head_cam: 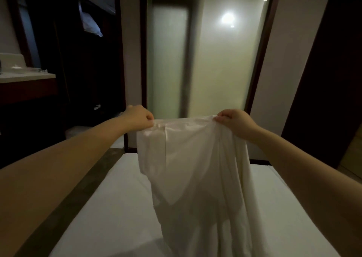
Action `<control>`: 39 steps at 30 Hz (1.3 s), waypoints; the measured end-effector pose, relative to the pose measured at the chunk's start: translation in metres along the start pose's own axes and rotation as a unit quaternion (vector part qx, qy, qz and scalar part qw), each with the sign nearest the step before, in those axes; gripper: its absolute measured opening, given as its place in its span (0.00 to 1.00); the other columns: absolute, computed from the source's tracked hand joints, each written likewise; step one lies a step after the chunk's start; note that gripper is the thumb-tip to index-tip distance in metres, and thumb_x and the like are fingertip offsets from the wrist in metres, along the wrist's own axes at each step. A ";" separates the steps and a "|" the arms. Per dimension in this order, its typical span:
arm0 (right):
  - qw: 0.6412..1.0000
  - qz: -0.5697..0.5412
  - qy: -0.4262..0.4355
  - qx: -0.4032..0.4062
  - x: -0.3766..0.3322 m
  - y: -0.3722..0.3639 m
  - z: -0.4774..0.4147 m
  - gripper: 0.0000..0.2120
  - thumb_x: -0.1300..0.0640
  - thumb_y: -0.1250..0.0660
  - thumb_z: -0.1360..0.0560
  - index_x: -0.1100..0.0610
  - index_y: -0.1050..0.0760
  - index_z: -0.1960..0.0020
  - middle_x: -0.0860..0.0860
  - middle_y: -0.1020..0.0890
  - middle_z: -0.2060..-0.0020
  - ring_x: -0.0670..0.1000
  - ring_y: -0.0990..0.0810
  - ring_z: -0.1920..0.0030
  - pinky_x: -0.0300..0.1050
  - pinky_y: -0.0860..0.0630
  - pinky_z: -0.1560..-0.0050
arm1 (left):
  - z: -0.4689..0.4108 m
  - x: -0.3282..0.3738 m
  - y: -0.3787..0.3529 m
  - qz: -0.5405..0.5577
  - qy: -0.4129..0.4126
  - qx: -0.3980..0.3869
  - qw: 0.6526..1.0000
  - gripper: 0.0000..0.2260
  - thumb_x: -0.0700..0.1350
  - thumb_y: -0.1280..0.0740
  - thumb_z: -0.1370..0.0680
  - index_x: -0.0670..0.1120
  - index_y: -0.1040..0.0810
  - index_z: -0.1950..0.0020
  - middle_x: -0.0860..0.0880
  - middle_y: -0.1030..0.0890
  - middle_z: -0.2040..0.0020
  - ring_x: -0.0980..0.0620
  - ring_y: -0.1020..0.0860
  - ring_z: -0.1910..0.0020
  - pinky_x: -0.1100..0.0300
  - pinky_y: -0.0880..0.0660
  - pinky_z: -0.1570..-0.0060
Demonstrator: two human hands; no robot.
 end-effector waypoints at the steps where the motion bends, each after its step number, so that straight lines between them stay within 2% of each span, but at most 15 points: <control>1: 1.000 0.011 0.007 0.000 -0.001 -0.004 0.000 0.11 0.53 0.36 0.22 0.59 0.20 0.50 0.53 0.20 0.57 0.49 0.25 0.56 0.41 0.34 0.61 | -0.003 0.007 -0.007 -0.030 -0.014 -0.007 0.999 0.13 0.54 0.38 0.23 0.52 0.24 0.41 0.48 0.23 0.44 0.46 0.29 0.43 0.49 0.32 0.39; 2: 1.000 0.018 0.013 -0.003 -0.003 -0.009 0.000 0.11 0.53 0.36 0.22 0.59 0.20 0.49 0.53 0.20 0.56 0.49 0.25 0.55 0.40 0.34 0.61 | -0.004 0.020 -0.015 -0.010 -0.044 -0.005 0.999 0.17 0.57 0.37 0.24 0.53 0.27 0.38 0.47 0.24 0.41 0.45 0.30 0.41 0.48 0.31 0.39; 5: 0.999 0.033 0.030 -0.023 -0.009 -0.023 -0.001 0.09 0.55 0.36 0.22 0.59 0.20 0.51 0.51 0.21 0.59 0.48 0.26 0.56 0.39 0.36 0.64 | 0.009 0.080 -0.035 0.194 -0.146 -0.001 0.970 0.26 0.56 0.33 0.25 0.51 0.38 0.31 0.48 0.25 0.41 0.48 0.26 0.42 0.56 0.29 0.44; 9: 0.999 0.020 0.027 -0.030 -0.008 -0.026 -0.005 0.06 0.58 0.36 0.23 0.58 0.20 0.51 0.52 0.20 0.59 0.47 0.26 0.57 0.28 0.35 0.67 | 0.005 0.126 -0.053 0.387 -0.136 -0.008 0.912 0.25 0.51 0.32 0.25 0.50 0.37 0.31 0.46 0.23 0.51 0.50 0.24 0.55 0.60 0.28 0.59; 13: 0.999 -0.011 0.009 0.032 0.014 0.000 -0.005 0.10 0.57 0.36 0.22 0.58 0.23 0.42 0.47 0.23 0.50 0.44 0.26 0.49 0.30 0.34 0.56 | -0.020 0.111 -0.076 0.288 -0.106 -0.051 0.950 0.14 0.43 0.37 0.23 0.50 0.27 0.38 0.46 0.23 0.42 0.48 0.25 0.48 0.58 0.26 0.49; 15: 0.998 -0.022 -0.003 0.057 0.025 0.013 -0.006 0.10 0.56 0.37 0.21 0.57 0.22 0.43 0.47 0.21 0.49 0.44 0.25 0.48 0.32 0.32 0.51 | -0.032 0.098 -0.088 0.221 -0.064 -0.086 0.969 0.18 0.41 0.40 0.24 0.51 0.31 0.34 0.45 0.28 0.37 0.44 0.26 0.44 0.53 0.26 0.44; 17: 0.997 -0.024 -0.003 0.069 0.030 0.022 -0.008 0.09 0.56 0.38 0.21 0.56 0.21 0.46 0.45 0.21 0.52 0.42 0.24 0.49 0.27 0.32 0.53 | -0.040 0.102 -0.090 0.180 -0.082 -0.078 0.977 0.22 0.42 0.38 0.24 0.51 0.34 0.31 0.43 0.32 0.34 0.44 0.28 0.40 0.55 0.29 0.42; 19: 0.996 -0.028 0.005 0.085 0.031 0.028 -0.011 0.07 0.57 0.38 0.21 0.54 0.21 0.49 0.43 0.21 0.55 0.41 0.24 0.52 0.24 0.33 0.55 | -0.035 0.127 -0.080 0.241 -0.151 -0.050 0.958 0.16 0.46 0.37 0.22 0.50 0.29 0.34 0.46 0.27 0.37 0.49 0.27 0.43 0.59 0.30 0.46; 21: 0.994 -0.033 0.012 0.102 0.030 0.034 -0.013 0.06 0.57 0.38 0.21 0.52 0.22 0.51 0.40 0.21 0.58 0.40 0.24 0.53 0.26 0.31 0.53 | -0.023 0.158 -0.073 0.350 -0.193 -0.067 0.914 0.11 0.49 0.38 0.20 0.49 0.26 0.39 0.49 0.23 0.44 0.52 0.25 0.48 0.60 0.29 0.49; 25: 0.990 -0.044 0.009 0.131 0.028 0.043 -0.012 0.06 0.58 0.38 0.21 0.53 0.22 0.54 0.39 0.22 0.60 0.33 0.25 0.59 0.24 0.32 0.56 | -0.005 0.202 -0.079 0.496 -0.178 -0.128 0.840 0.17 0.54 0.35 0.23 0.49 0.30 0.38 0.54 0.22 0.53 0.58 0.22 0.57 0.64 0.23 0.56; 28: 0.990 -0.043 0.016 0.134 0.029 0.050 -0.006 0.07 0.58 0.38 0.21 0.53 0.22 0.54 0.38 0.23 0.60 0.27 0.27 0.62 0.20 0.33 0.59 | -0.002 0.214 -0.089 0.566 -0.149 -0.100 0.804 0.16 0.52 0.31 0.25 0.48 0.30 0.42 0.50 0.23 0.51 0.49 0.21 0.52 0.51 0.21 0.50; 30: 0.991 -0.047 0.016 0.128 0.031 0.053 -0.003 0.07 0.59 0.39 0.21 0.53 0.22 0.53 0.38 0.22 0.59 0.27 0.26 0.61 0.20 0.33 0.57 | -0.001 0.220 -0.093 0.579 -0.142 -0.064 0.800 0.12 0.51 0.32 0.25 0.48 0.29 0.46 0.48 0.22 0.50 0.47 0.21 0.51 0.48 0.21 0.48; 34: 0.991 -0.051 0.021 0.119 0.031 0.059 0.005 0.07 0.58 0.39 0.21 0.51 0.23 0.54 0.38 0.23 0.58 0.27 0.26 0.60 0.19 0.33 0.57 | 0.000 0.225 -0.093 0.550 -0.115 0.019 0.827 0.05 0.44 0.37 0.21 0.51 0.32 0.48 0.50 0.24 0.52 0.50 0.22 0.56 0.55 0.21 0.54; 36: 0.991 -0.052 0.023 0.119 0.031 0.063 0.008 0.07 0.58 0.38 0.21 0.51 0.23 0.54 0.38 0.22 0.59 0.29 0.26 0.59 0.19 0.33 0.57 | 0.004 0.227 -0.090 0.557 -0.116 0.049 0.821 0.06 0.42 0.39 0.20 0.52 0.33 0.48 0.50 0.24 0.56 0.53 0.23 0.60 0.60 0.23 0.59; 39: 0.991 -0.051 0.024 0.122 0.034 0.070 0.014 0.06 0.57 0.38 0.21 0.51 0.23 0.54 0.38 0.22 0.59 0.32 0.26 0.58 0.20 0.32 0.57 | 0.014 0.232 -0.085 0.583 -0.141 0.066 0.798 0.06 0.40 0.39 0.21 0.50 0.33 0.47 0.48 0.23 0.61 0.50 0.23 0.63 0.56 0.22 0.58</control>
Point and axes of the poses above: each hand's wrist, its own z-axis away from the middle knuckle, its own y-axis out of the back of the hand, x = y × z, the point moved 5 cm from there along -z, towards the middle knuckle
